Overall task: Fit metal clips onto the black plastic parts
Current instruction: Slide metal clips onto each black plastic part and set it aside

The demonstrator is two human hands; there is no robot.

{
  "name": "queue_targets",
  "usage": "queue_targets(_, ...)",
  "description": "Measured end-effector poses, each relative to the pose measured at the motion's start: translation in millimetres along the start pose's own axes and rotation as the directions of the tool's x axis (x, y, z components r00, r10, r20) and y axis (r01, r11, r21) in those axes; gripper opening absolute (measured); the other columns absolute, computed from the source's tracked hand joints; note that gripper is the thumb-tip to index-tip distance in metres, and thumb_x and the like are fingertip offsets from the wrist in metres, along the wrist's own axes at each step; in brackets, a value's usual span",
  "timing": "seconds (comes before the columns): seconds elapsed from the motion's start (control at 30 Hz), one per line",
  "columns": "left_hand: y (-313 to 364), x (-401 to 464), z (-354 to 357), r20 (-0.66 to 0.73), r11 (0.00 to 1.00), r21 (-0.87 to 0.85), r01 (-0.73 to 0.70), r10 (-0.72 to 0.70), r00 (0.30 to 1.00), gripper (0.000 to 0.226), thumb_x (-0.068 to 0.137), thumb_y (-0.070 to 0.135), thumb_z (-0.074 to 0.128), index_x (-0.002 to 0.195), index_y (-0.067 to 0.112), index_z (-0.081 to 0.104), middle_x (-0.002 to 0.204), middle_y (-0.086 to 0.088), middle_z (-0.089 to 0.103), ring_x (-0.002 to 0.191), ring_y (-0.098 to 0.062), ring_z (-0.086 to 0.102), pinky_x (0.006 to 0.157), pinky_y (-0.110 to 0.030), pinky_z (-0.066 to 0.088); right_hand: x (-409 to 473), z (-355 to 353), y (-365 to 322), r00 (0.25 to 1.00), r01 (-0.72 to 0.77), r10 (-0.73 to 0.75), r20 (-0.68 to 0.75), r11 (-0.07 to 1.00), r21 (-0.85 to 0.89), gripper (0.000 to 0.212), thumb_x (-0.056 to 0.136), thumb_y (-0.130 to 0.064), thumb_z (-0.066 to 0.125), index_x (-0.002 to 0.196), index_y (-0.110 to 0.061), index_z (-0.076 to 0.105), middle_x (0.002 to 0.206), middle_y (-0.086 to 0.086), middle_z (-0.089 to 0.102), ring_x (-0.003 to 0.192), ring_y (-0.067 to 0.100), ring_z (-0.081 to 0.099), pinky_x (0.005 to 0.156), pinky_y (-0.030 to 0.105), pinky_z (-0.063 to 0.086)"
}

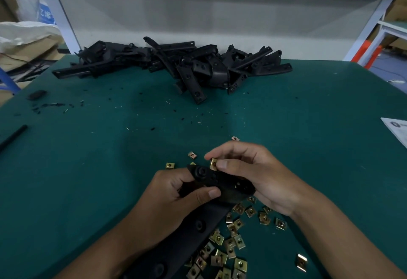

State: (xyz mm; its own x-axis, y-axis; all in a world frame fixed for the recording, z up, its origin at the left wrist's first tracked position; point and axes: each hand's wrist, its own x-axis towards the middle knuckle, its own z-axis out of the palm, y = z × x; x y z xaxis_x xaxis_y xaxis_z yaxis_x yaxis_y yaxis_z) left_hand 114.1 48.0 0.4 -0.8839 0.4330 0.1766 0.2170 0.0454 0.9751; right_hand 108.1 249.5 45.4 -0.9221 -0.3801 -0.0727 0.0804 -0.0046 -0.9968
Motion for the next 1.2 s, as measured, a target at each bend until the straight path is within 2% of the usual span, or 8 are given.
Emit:
queue_targets(0.1,-0.4,-0.3,-0.1,0.003,1.000,-0.012,0.003,-0.003,1.000,0.032,0.084,0.060,0.071,0.101,0.033,0.078,0.094,0.003,0.078,0.087,-0.019,0.075,0.077,-0.038,0.062,-0.2,0.5,-0.3,1.000,-0.017,0.017,0.004,1.000,0.022,0.015,0.087,-0.025,0.068,0.094,-0.031,0.080,0.083,-0.014,0.067,0.082,0.002,0.064,0.071,0.016,0.051)
queue_targets(0.4,3.8,1.0,0.3,0.028,0.998,-0.064,-0.007,0.008,1.000,0.027,0.086,0.053,0.072,0.102,0.032,0.079,0.096,0.004,0.079,0.090,-0.014,0.075,0.077,-0.023,0.057,-1.8,1.3,-3.5,0.999,-0.041,0.040,0.015,0.994,0.096,0.017,0.084,-0.018,0.068,0.087,-0.028,0.081,0.087,-0.011,0.072,0.086,0.005,0.068,0.075,0.019,0.054)
queue_targets(0.53,5.7,1.4,-0.7,0.029,0.997,-0.082,-0.010,0.013,0.999,0.025,0.087,0.049,0.073,0.102,0.030,0.079,0.097,0.003,0.079,0.091,-0.015,0.075,0.077,-0.023,0.057,-2.5,2.4,-5.0,0.999,-0.044,0.045,-0.005,0.994,0.101,0.014,0.084,-0.021,0.070,0.089,-0.027,0.081,0.090,-0.013,0.074,0.088,0.005,0.070,0.076,0.019,0.055)
queue_targets(0.63,6.1,0.7,-3.3,0.056,0.998,-0.064,0.020,-0.016,0.998,0.025,0.087,0.048,0.073,0.102,0.029,0.079,0.098,0.001,0.079,0.091,-0.018,0.075,0.079,-0.027,0.059,-3.3,5.3,-4.7,0.998,-0.052,0.054,-0.045,0.998,0.041,0.012,0.084,-0.023,0.071,0.089,-0.028,0.081,0.089,-0.012,0.075,0.085,0.004,0.070,0.072,0.017,0.053)
queue_targets(0.83,6.1,1.2,-10.8,0.115,0.998,-0.016,0.057,-0.055,0.992,0.015,0.086,0.039,0.072,0.096,0.031,0.079,0.096,0.006,0.077,0.092,-0.011,0.073,0.078,-0.020,0.054,-8.0,7.7,-8.1,0.995,0.020,-0.044,-0.095,0.972,-0.236,0.019,0.093,-0.012,0.072,0.089,-0.029,0.081,0.086,0.003,0.073,0.078,0.010,0.065,0.069,0.021,0.053)
queue_targets(1.03,9.2,3.5,-11.6,0.134,0.995,-0.056,0.079,-0.071,0.988,0.012,0.090,0.037,0.069,0.097,0.033,0.077,0.095,0.006,0.077,0.090,-0.009,0.072,0.078,-0.021,0.054,-9.0,14.5,-7.8,0.982,0.005,-0.045,-0.183,0.977,-0.212,0.016,0.091,-0.017,0.073,0.091,-0.030,0.082,0.082,-0.012,0.075,0.076,0.000,0.069,0.064,0.013,0.051)
queue_targets(1.1,10.1,4.8,-15.2,0.155,0.997,-0.025,0.074,-0.070,0.985,0.012,0.092,0.036,0.068,0.099,0.034,0.077,0.098,0.007,0.077,0.093,-0.009,0.072,0.080,-0.018,0.053,-9.4,20.0,-2.2,0.965,-0.008,-0.049,-0.258,0.977,-0.215,0.016,0.090,-0.022,0.073,0.089,-0.036,0.081,0.084,-0.010,0.076,0.079,0.005,0.071,0.067,0.017,0.056)
queue_targets(1.2,10.6,6.0,-21.5,0.178,0.996,0.069,0.050,-0.062,0.982,0.016,0.092,0.039,0.067,0.103,0.032,0.076,0.102,0.010,0.077,0.098,-0.008,0.072,0.084,-0.017,0.052,-8.7,27.3,3.2,0.950,-0.029,-0.025,-0.311,0.985,-0.168,0.010,0.087,-0.027,0.075,0.088,-0.035,0.081,0.085,-0.007,0.077,0.083,0.011,0.073,0.073,0.025,0.060)
